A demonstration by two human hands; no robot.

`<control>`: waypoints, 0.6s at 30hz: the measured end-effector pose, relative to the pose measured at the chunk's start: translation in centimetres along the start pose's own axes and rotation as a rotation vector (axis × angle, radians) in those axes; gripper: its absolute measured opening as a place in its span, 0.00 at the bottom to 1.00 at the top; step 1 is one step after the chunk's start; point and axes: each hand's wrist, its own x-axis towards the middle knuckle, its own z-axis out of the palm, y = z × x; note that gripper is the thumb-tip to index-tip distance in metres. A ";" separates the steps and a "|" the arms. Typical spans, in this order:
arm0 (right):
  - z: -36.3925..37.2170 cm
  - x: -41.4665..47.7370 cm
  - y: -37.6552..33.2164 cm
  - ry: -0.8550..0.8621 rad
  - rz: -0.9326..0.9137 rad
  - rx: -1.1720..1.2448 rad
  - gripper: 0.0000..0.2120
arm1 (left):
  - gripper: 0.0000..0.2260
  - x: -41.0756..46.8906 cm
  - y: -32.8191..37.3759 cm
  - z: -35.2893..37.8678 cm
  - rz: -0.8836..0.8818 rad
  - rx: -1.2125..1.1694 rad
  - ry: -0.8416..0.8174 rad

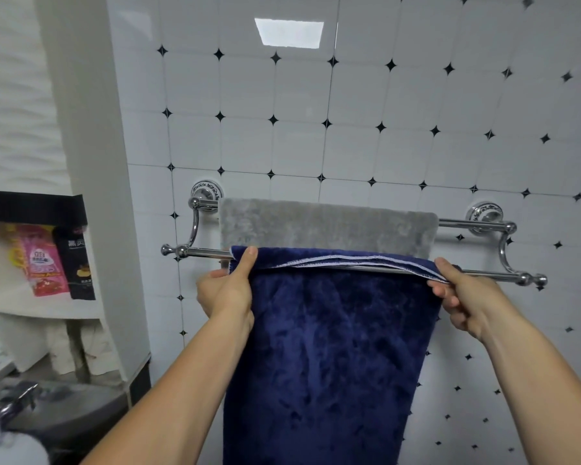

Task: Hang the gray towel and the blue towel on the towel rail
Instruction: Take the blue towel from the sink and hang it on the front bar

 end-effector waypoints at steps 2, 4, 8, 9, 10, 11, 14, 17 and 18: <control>-0.2 0.2 0.2 -0.010 -0.001 0.002 0.20 | 0.22 -0.3 0.4 0.0 -0.020 -0.001 -0.066; -0.4 0.3 0.4 -0.022 0.003 -0.003 0.19 | 0.16 -0.3 1.1 0.0 -0.079 0.015 -0.165; -0.7 0.5 0.9 -0.058 0.002 0.003 0.18 | 0.10 0.0 2.5 -0.2 -0.168 0.040 -0.321; -0.7 0.4 1.0 -0.065 0.003 0.001 0.18 | 0.10 0.0 2.6 -0.3 -0.169 0.042 -0.324; -0.7 0.4 1.2 -0.072 0.005 0.000 0.18 | 0.11 0.2 2.7 -0.3 -0.161 0.046 -0.324; -0.9 0.3 1.3 -0.077 0.008 -0.005 0.18 | 0.12 0.3 2.6 -0.3 -0.146 0.054 -0.326; -1.2 0.0 2.1 -0.092 0.019 -0.001 0.17 | 0.12 0.5 2.1 -0.7 -0.069 0.104 -0.338; -1.8 -0.4 3.3 -0.108 0.022 -0.001 0.18 | 0.12 0.1 1.7 -2.0 0.020 0.200 -0.389; -2.1 -0.6 3.9 -0.115 0.011 -0.005 0.19 | 0.11 0.0 1.4 -2.6 0.039 0.208 -0.424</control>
